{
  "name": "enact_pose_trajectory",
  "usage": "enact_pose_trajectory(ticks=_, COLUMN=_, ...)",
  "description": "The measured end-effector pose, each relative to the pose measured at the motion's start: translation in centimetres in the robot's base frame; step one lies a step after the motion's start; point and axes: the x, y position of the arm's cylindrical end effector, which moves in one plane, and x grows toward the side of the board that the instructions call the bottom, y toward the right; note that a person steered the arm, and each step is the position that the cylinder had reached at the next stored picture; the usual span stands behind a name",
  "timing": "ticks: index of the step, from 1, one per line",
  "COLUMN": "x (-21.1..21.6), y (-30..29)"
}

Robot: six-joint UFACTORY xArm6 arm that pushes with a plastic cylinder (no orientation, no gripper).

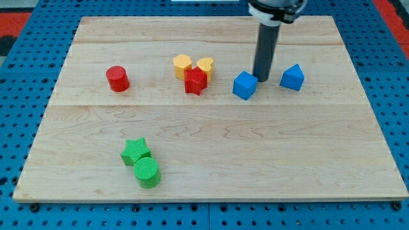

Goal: Separate the blue cube from the blue triangle

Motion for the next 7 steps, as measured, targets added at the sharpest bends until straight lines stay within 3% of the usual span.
enact_pose_trajectory(ticks=2, x=1.1, y=-3.8)
enact_pose_trajectory(ticks=4, x=2.5, y=-0.7)
enact_pose_trajectory(ticks=7, x=4.5, y=-4.7)
